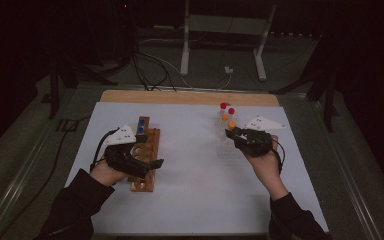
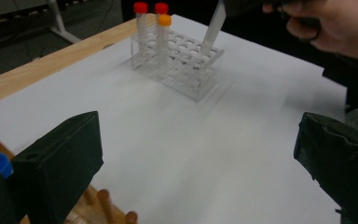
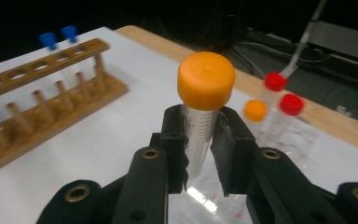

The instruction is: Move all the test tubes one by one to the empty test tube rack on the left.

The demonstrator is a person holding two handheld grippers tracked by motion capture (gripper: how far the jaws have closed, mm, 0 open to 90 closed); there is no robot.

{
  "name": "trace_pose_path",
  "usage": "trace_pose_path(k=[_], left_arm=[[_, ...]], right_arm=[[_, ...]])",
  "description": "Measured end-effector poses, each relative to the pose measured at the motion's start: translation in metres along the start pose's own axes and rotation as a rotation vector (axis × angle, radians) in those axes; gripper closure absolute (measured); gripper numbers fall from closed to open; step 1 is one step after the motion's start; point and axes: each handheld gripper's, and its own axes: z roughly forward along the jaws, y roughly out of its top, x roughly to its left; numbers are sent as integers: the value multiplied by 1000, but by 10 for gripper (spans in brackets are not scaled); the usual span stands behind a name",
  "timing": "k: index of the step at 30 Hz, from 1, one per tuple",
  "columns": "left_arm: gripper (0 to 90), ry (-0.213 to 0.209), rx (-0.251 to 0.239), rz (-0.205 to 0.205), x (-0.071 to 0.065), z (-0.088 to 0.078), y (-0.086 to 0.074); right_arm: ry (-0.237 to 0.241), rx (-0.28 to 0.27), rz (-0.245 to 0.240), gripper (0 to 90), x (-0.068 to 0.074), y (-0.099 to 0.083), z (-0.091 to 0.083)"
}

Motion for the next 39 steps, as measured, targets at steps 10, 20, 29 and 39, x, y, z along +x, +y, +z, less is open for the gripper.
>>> trace_pose_path(k=[10, 20, 29, 39], left_arm=[[22, -36, -1, 18, -9, 12, 9], [56, -78, 5, 47, -20, 29, 18], [227, -148, 3, 82, -34, 47, 23], [427, -170, 20, 144, -50, 63, 31]], right_arm=[[96, 22, -25, 752, 35, -17, 2], [183, 50, -64, 752, 66, -29, 7], [237, 58, -103, 752, 86, -30, 9], [261, 58, -105, 752, 90, -28, 9]])
